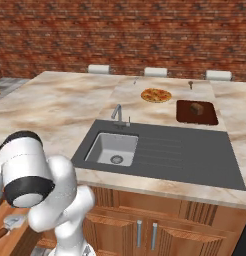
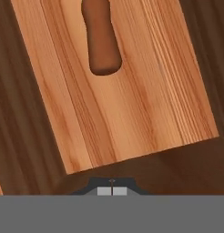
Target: Take the pizza cutter from the drawer on the left and place it on the dining counter for cutting.
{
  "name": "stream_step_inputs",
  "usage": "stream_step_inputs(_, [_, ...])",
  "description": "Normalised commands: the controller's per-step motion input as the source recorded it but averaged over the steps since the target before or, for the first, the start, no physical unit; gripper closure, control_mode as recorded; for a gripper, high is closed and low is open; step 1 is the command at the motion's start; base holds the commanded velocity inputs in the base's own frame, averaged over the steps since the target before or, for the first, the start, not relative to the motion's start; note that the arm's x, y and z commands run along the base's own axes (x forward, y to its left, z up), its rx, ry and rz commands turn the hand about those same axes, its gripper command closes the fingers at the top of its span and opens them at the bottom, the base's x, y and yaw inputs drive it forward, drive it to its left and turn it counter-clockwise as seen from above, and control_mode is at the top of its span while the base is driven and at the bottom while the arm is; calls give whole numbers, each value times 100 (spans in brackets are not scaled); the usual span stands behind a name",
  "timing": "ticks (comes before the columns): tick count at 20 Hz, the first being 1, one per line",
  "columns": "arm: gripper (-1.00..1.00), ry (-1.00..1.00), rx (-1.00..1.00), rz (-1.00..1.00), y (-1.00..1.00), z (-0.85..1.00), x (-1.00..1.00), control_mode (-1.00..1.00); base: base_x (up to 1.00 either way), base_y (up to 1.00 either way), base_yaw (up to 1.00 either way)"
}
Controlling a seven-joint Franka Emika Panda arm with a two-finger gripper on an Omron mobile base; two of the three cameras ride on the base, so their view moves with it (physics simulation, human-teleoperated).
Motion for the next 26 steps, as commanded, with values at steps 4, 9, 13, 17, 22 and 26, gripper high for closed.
stream_step_inputs(4, [100,3,0,-13,0,96,1,-100,0,0,0])
stream_step_inputs(9, [100,9,0,-19,9,100,12,-100,0,0,0])
stream_step_inputs(13, [100,17,0,-24,25,100,45,-100,0,0,0])
stream_step_inputs(17, [100,25,-1,-27,12,82,38,-100,0,0,0])
stream_step_inputs(22, [100,19,-10,-28,3,36,27,-100,0,0,0])
stream_step_inputs(26, [100,8,-14,-15,0,3,4,-100,0,0,0])
